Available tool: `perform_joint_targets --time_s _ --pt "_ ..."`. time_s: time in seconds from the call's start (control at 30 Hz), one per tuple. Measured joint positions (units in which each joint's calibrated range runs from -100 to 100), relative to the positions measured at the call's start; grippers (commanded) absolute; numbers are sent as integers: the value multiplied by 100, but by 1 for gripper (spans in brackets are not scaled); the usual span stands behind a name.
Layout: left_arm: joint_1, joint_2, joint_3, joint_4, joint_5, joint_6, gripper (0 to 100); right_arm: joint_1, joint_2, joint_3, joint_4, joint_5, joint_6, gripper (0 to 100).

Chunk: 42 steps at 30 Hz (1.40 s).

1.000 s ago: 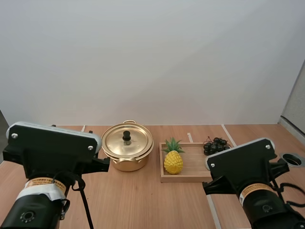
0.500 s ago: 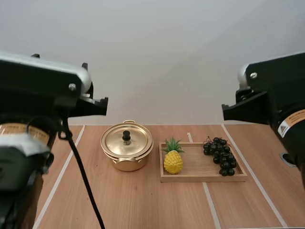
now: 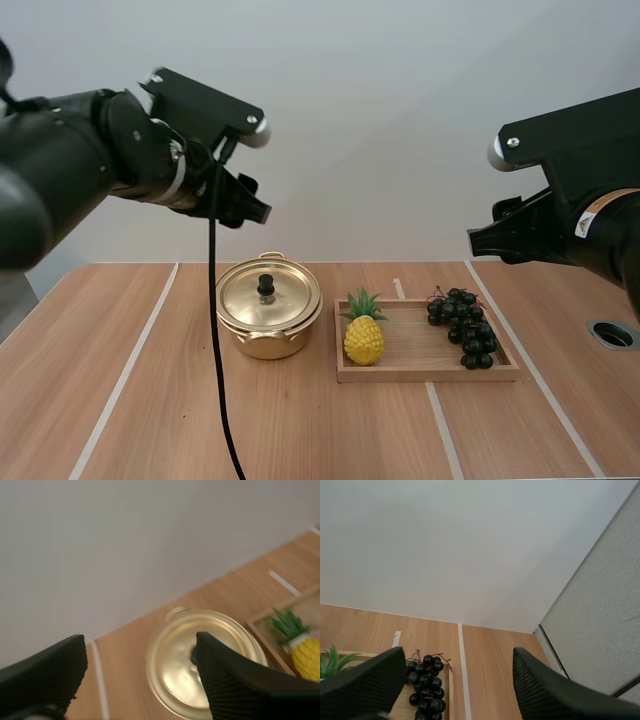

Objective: Open the pot, put the pineapple inside, and close it

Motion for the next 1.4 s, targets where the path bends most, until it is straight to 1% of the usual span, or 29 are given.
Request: perform_joint_targets --time_s 0.07,0.13,0.37,0.57,0.8,1.1,1.4 --pt "-15 530 -185 -455 1008 422 100 0 0 0 25 155 0 100" --pt "-23 977 -329 -689 1551 657 100 0 0 0 25 224 0 100" --pt "-23 1979 -525 -837 1920 811 100 0 0 0 25 281 0 100" --pt "-23 2625 -825 -852 1807 825 100 -6 0 0 25 353 0 100" --pt "-23 3053 -1074 -852 1043 905 100 -42 0 0 36 601 -26 100" --pt "-23 3583 -1084 -852 515 1037 100 -134 0 0 406 902 -35 100" --pt "-23 4046 -1084 -751 482 1091 100 -161 0 0 389 940 -35 100"
